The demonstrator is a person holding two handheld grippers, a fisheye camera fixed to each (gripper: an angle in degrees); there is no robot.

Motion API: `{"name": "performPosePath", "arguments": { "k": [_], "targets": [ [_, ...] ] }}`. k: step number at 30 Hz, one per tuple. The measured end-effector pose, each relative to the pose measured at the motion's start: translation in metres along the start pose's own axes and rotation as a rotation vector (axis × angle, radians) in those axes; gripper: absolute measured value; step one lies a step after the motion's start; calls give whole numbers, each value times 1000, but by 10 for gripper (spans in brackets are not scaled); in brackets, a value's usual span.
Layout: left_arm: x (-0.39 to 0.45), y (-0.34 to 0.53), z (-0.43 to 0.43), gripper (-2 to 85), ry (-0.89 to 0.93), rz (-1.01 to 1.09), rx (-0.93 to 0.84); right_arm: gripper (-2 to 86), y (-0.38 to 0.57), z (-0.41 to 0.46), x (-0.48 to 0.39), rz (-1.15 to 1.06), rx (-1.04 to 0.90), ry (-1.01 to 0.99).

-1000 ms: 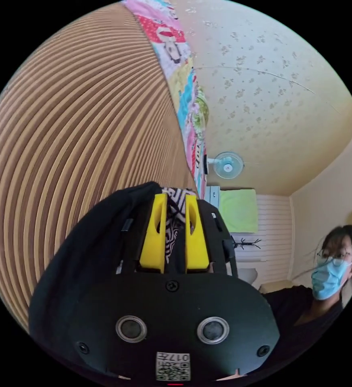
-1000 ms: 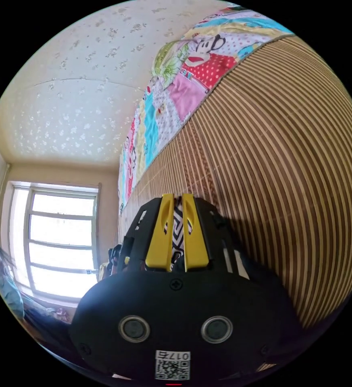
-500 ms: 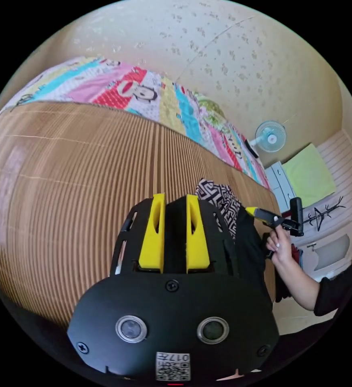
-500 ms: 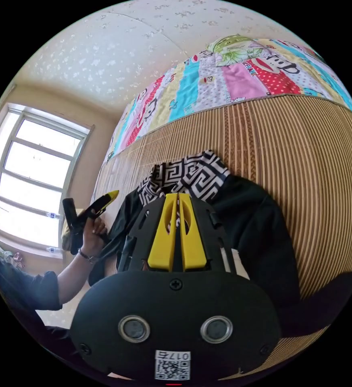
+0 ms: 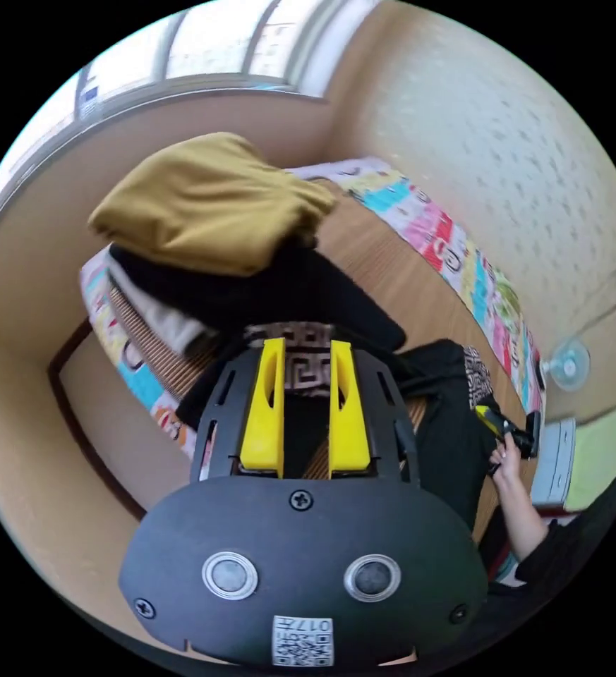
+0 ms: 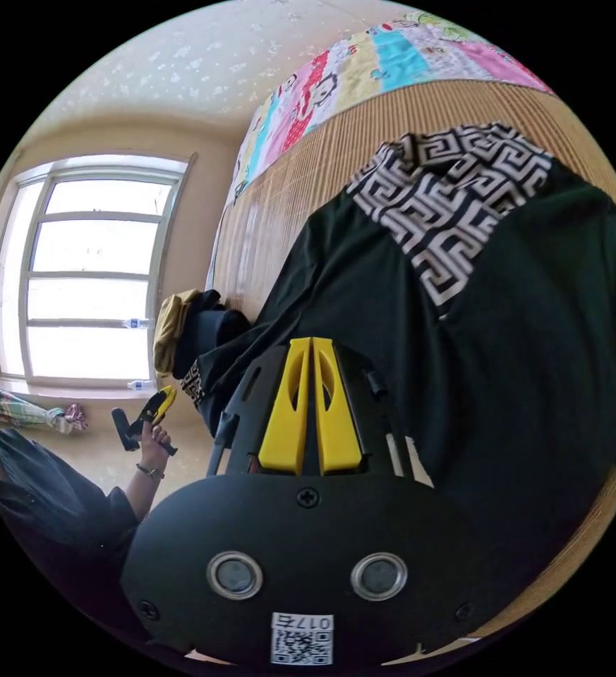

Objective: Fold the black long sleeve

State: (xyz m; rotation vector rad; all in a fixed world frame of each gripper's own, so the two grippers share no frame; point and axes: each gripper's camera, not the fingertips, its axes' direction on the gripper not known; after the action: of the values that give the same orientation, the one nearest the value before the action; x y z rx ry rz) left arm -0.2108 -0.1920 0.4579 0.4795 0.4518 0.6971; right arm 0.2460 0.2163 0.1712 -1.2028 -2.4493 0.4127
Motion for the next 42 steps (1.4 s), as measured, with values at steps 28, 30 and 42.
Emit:
{"name": "performPosePath", "arguments": {
  "k": [28, 30, 42],
  "targets": [
    [87, -55, -127, 68, 575, 305, 166, 41, 59, 96, -308, -882, 239, 79],
    [92, -59, -112, 66, 573, 309, 157, 38, 20, 39, -274, -751, 343, -8],
    [205, -41, 200, 142, 590, 329, -346, 21, 18, -236, 92, -25, 868, 251]
  ]
}}
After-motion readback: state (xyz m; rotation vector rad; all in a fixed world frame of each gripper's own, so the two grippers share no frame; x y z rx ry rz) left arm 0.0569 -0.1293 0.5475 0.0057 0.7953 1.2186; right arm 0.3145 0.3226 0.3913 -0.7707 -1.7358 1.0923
